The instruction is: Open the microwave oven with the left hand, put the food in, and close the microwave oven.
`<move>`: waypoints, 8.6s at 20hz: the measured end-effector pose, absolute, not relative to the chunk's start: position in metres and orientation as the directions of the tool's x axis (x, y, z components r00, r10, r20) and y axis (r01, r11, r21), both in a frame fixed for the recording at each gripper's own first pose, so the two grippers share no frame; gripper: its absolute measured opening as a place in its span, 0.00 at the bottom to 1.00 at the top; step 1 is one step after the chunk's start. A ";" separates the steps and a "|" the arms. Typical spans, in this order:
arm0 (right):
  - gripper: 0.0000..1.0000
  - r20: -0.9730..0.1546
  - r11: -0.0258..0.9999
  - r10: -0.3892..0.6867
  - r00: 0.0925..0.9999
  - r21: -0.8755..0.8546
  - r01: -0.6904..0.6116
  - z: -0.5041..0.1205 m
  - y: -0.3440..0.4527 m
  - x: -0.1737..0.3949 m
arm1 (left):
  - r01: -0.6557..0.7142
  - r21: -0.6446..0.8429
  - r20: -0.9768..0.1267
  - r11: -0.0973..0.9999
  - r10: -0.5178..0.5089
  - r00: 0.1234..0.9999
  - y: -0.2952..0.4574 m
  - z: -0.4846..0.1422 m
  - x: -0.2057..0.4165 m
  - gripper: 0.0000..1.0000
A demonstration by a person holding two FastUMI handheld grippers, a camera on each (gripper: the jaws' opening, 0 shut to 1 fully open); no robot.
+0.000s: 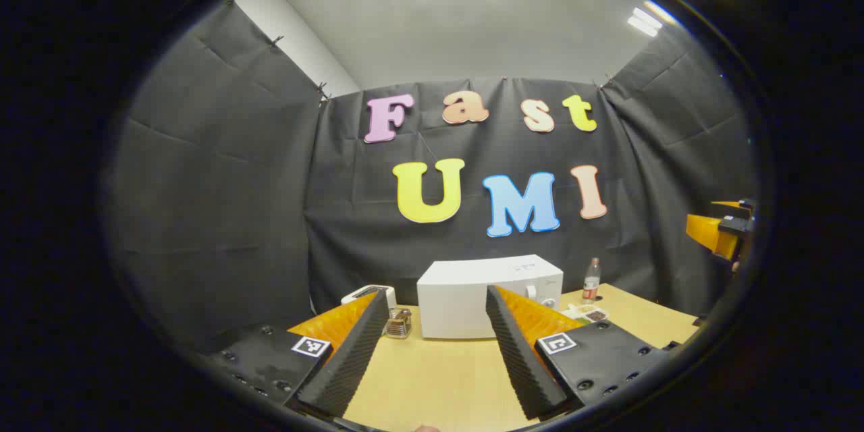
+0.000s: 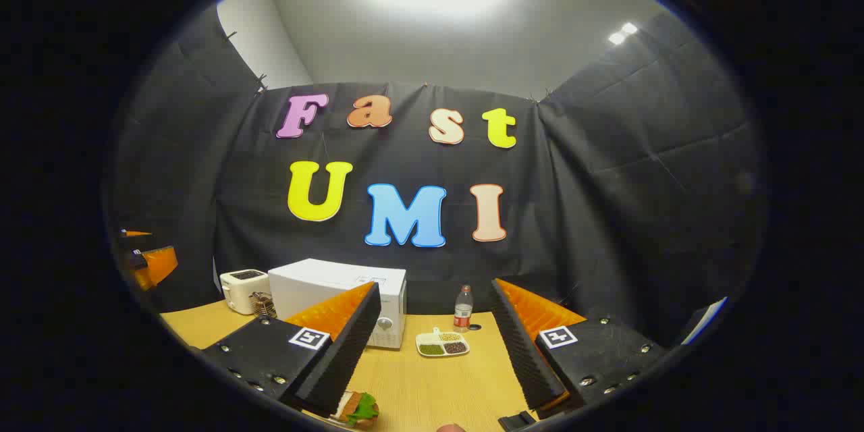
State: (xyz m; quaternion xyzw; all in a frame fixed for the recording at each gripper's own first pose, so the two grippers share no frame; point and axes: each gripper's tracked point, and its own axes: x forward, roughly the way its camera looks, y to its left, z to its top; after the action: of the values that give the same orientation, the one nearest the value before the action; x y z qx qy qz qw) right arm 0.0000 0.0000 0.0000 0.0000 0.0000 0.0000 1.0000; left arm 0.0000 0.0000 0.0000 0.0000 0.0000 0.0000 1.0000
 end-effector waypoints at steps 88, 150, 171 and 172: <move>0.97 -0.155 0.982 -0.165 0.974 -0.116 0.148 -0.048 -0.070 0.032 | 0.357 -0.067 -0.344 0.932 -0.357 0.868 -0.215 -0.256 0.264 0.14; 0.98 -0.606 0.925 0.336 0.721 0.357 -0.131 -0.202 0.119 0.018 | -0.101 0.000 -0.054 0.995 0.100 0.993 0.140 -0.053 0.056 1.00; 0.63 -0.756 0.810 0.554 0.350 0.586 -0.017 -0.300 0.139 -0.031 | -0.171 0.061 -0.043 0.983 0.173 0.984 0.098 -0.037 0.017 1.00; 0.44 -0.752 0.802 0.569 0.332 0.596 -0.026 -0.302 0.142 -0.035 | -0.174 0.060 -0.039 0.983 0.176 0.984 0.094 -0.036 0.014 1.00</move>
State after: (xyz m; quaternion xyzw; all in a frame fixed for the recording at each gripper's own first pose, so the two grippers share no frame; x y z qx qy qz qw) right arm -0.0348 0.1417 -0.3017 0.2494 0.5451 0.1914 0.7772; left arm 0.0140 0.0945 -0.0358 0.0280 0.0219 0.0879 0.9955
